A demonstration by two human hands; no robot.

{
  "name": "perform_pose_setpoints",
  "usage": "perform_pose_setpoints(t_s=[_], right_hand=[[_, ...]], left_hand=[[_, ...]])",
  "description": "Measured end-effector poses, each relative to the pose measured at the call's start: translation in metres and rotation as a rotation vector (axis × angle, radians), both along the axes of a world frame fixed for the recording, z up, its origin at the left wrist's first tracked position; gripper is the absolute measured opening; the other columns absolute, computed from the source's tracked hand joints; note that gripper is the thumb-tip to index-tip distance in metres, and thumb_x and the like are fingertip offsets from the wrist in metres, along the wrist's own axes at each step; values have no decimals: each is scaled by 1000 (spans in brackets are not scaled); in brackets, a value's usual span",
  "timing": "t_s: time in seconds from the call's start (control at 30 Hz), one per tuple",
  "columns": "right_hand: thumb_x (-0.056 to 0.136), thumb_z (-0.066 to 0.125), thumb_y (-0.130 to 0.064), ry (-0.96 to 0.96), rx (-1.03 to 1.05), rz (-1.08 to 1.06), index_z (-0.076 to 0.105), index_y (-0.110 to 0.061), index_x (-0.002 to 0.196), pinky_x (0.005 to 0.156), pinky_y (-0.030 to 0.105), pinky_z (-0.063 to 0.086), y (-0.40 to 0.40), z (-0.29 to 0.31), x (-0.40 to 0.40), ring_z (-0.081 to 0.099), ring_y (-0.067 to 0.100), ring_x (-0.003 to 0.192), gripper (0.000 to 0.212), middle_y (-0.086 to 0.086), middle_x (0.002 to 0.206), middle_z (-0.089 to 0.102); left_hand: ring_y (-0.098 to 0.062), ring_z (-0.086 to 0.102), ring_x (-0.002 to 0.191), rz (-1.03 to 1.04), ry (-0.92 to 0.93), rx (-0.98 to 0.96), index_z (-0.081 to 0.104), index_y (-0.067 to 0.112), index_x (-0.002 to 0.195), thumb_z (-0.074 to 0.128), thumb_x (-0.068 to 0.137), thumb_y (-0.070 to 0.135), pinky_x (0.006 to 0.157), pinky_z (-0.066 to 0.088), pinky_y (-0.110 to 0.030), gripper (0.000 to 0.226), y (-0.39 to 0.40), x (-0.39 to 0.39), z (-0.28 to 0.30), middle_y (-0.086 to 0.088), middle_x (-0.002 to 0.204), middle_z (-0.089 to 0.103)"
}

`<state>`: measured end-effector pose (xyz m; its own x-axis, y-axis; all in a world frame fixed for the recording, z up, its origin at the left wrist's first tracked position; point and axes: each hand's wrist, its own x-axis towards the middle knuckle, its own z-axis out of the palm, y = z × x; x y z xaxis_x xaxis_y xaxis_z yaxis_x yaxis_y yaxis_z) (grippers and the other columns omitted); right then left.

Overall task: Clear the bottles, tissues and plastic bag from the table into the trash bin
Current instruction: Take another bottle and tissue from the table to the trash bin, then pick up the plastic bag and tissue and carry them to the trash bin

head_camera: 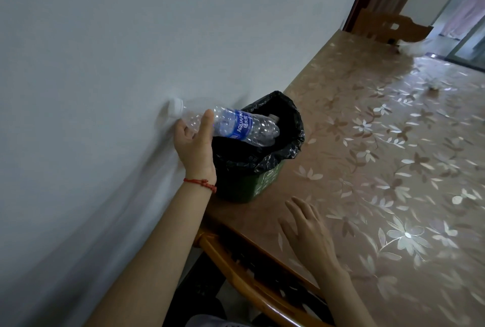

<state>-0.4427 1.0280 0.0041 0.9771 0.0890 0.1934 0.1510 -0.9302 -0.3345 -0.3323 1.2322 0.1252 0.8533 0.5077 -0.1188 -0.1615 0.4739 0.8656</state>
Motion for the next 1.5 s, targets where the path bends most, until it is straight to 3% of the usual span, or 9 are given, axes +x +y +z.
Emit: perform_pose_setpoints(t_s=[0.3,0.4,0.5,0.77,0.83,1.0,1.17,1.3,1.5], right_hand=[[81,68,-25,20,6,10,57,-12,121,92,36,48,1,-4,-4,53,23,117,44,7,126,58],[82,67,-25,28,10,6,57,-13,122,92,37,48,2,-4,-5,53,23,118,43,7,127,58],[82,67,-27,24,7,6,57,-13,121,91,36,48,4,-4,-7,54,22,117,43,6,126,59],[84,65,-27,16,25,-19,58,-13,121,92,35,47,13,-3,-15,53,22,117,40,6,125,59],[84,65,-27,20,25,-37,58,-12,120,91,36,48,13,-3,-18,54,24,116,39,7,124,60],[85,63,-28,58,11,-91,56,-11,123,95,37,45,14,-3,-28,51,25,119,42,9,128,57],[86,60,-28,83,5,-182,54,-9,124,98,44,46,9,-2,-43,49,29,122,43,13,131,54],[90,50,-37,111,11,-303,50,-10,128,100,45,44,2,-1,-63,44,28,127,47,13,136,50],[90,53,-33,92,2,-481,53,-4,124,96,47,43,-25,6,-104,49,35,121,45,19,130,54]], left_hand=[[-19,57,109,-51,150,236,43,-1,127,75,74,17,85,51,-20,64,-2,0,-30,-13,127,55],[-17,52,111,-43,164,242,39,2,130,71,78,11,72,48,-5,62,-2,-7,-29,-13,128,49],[-20,51,118,-42,149,252,39,3,132,69,79,11,75,48,-9,62,1,-13,-26,-19,133,48],[0,60,93,-161,81,454,59,13,107,63,85,17,80,48,-13,23,8,-59,-44,4,103,63],[-3,60,95,-264,65,588,61,14,105,61,86,19,83,48,-14,19,9,-70,-57,6,100,63],[-9,51,109,-556,7,1132,58,11,119,57,87,36,90,35,-12,41,11,-81,-84,-3,118,60],[-24,34,132,-778,-72,1510,43,10,135,32,83,57,105,22,-28,71,5,-86,-100,-11,139,45],[-27,28,136,-858,-143,1739,37,10,138,20,82,58,110,20,-40,76,-6,-85,-114,-12,144,38],[-32,37,131,-897,-234,1893,43,6,134,35,88,50,107,26,-46,64,-35,-89,-120,-17,139,45]])
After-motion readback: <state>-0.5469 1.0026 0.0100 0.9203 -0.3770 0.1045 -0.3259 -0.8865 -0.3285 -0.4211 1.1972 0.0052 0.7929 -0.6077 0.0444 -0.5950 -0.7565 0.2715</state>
